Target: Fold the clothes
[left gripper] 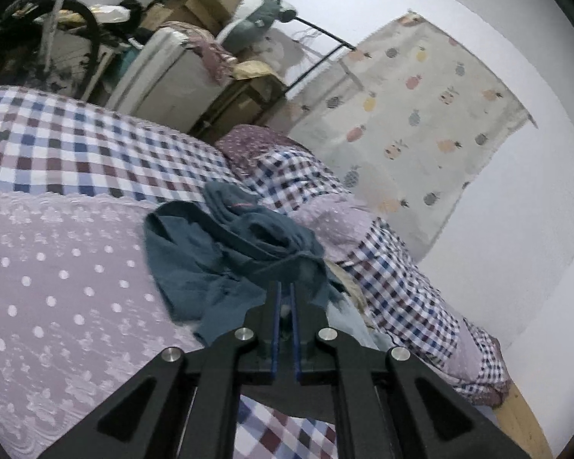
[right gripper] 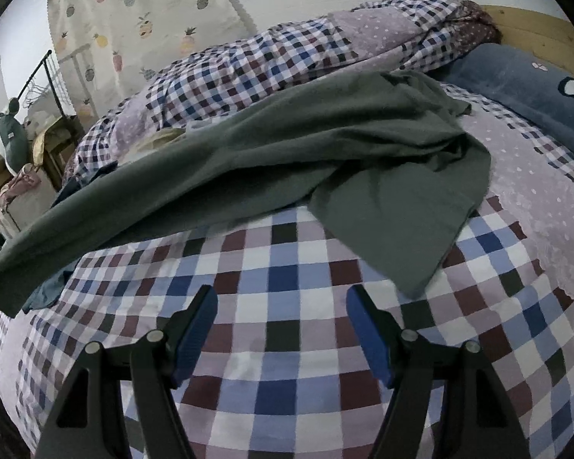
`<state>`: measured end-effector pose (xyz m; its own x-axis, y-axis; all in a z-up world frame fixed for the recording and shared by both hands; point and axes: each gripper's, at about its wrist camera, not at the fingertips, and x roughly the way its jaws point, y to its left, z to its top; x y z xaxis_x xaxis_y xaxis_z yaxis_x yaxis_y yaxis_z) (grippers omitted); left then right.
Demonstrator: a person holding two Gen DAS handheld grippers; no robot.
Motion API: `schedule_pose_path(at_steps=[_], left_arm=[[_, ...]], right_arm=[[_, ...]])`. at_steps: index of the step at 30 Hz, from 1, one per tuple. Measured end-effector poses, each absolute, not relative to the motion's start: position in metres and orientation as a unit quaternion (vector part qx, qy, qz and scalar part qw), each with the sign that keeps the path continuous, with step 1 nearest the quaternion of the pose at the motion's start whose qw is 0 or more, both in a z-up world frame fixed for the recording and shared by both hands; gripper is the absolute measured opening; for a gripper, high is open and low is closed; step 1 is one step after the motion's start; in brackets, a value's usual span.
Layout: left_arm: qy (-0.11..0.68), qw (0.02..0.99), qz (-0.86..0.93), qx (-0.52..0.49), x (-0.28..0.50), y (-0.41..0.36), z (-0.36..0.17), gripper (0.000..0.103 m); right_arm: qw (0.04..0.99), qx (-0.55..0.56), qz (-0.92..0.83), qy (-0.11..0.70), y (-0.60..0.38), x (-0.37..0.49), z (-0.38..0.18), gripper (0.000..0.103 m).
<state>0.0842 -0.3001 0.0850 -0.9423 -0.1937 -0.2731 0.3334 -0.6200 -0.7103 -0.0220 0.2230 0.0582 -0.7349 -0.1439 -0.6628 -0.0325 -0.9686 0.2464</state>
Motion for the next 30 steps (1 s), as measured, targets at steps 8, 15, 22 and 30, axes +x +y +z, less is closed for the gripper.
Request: schedule_pose_path(at_steps=[8,15,22,30], left_arm=[[0.456,0.152,-0.865,0.143,0.069,-0.316,0.05,0.003],[0.497,0.201,-0.833,0.138,0.08,-0.324,0.033,0.049],[0.537,0.12,-0.824,0.135,0.066,-0.307,0.029,0.076],[0.534,0.019,-0.824,0.189,0.027,-0.247,0.022,0.078]], right_arm=[[0.0,0.362,-0.92,-0.15,0.256,-0.021,0.059,0.074],[0.008,0.358,-0.921,-0.153,0.256,-0.019,0.062,0.074],[-0.019,0.357,-0.922,-0.151,0.274,-0.017,0.063,0.074],[-0.077,0.358,-0.915,-0.168,0.335,-0.012,0.059,0.074]])
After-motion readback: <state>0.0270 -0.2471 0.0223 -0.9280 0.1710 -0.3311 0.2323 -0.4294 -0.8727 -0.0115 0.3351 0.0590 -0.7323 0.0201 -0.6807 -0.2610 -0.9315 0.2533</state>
